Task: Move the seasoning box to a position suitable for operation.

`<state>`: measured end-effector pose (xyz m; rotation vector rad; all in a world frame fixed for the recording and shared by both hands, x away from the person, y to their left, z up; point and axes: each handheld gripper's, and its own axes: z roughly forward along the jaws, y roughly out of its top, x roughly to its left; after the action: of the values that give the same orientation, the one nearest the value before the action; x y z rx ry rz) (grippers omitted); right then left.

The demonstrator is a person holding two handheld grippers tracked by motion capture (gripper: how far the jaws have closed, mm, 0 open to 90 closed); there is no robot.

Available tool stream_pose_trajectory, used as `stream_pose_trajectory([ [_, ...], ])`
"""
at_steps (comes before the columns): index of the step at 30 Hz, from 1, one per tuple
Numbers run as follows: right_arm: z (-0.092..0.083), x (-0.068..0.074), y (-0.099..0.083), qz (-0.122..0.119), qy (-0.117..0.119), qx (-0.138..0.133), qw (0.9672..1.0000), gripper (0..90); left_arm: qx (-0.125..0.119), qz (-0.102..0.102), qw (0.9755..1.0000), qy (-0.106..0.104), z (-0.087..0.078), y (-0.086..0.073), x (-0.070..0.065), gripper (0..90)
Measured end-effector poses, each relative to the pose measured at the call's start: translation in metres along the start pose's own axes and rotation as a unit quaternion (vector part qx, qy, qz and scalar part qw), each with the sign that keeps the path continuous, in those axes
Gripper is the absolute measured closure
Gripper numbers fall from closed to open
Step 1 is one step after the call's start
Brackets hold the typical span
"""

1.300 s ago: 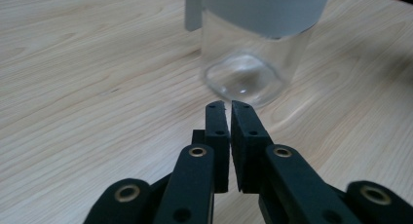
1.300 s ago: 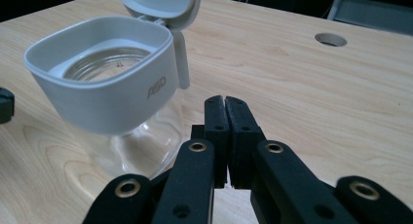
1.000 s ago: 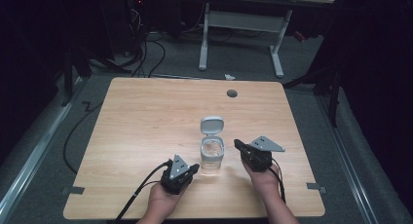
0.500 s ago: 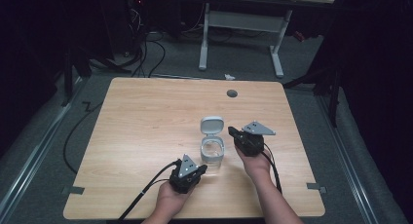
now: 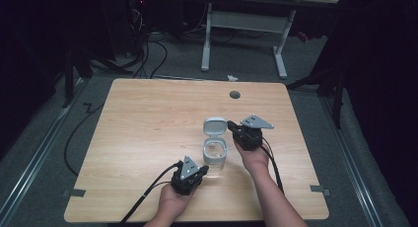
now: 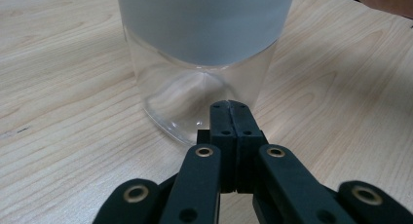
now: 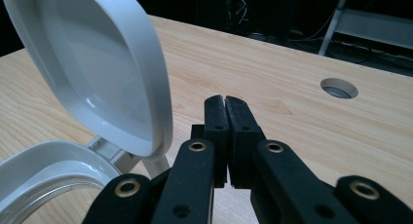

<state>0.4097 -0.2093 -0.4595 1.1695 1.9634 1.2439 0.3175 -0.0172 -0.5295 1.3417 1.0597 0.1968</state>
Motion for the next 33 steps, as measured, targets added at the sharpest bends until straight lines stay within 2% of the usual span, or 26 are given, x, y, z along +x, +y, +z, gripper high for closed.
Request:
stream_pose_trajectory([
  [11,-0.002,0.002,0.01,-0.005,0.005,-0.016,0.9998,88.8,-0.002,0.0,1.0,0.0,0.001,0.001,0.001,89.8],
  [27,-0.006,0.0,0.012,-0.005,0.01,-0.022,0.9997,89.4,-0.001,-0.001,1.0,0.002,0.001,0.0,0.0,89.4],
  [33,-0.01,0.003,0.013,-0.013,0.015,-0.025,0.9995,89.4,-0.002,-0.002,1.0,0.002,0.001,0.0,0.0,89.4],
])
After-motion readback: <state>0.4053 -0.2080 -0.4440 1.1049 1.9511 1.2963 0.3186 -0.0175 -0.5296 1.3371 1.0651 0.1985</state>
